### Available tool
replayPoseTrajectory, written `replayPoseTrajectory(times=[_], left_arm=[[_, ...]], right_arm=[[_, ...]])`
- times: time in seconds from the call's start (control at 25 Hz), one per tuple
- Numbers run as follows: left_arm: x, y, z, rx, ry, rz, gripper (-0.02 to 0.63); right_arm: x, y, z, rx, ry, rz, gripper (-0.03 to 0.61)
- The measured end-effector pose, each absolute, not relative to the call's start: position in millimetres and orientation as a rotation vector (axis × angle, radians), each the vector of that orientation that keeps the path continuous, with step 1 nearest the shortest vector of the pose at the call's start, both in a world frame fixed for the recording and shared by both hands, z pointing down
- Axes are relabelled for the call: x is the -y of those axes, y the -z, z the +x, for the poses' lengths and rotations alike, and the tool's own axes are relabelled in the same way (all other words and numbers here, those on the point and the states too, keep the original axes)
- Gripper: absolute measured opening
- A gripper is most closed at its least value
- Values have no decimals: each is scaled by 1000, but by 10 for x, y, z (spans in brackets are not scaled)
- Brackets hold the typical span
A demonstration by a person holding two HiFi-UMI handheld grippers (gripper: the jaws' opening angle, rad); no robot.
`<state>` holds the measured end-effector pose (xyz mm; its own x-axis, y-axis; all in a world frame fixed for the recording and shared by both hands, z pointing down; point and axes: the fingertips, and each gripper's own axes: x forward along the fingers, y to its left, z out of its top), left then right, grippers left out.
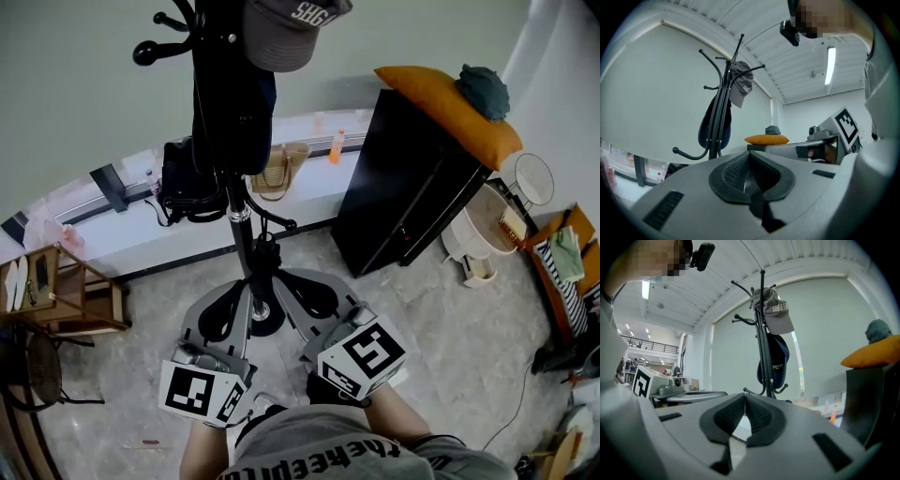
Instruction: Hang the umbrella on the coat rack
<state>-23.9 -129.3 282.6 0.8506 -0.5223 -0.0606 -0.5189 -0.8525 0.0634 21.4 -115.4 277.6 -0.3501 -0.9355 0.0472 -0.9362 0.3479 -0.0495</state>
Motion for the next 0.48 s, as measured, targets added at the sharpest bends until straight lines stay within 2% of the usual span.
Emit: replayPoseTrajectory(times=[0.48], left_arm=[[1256,-2824,-269,852,119,2977,15]], right_arm=[[1129,-2735,180,2569,-82,1772,12]])
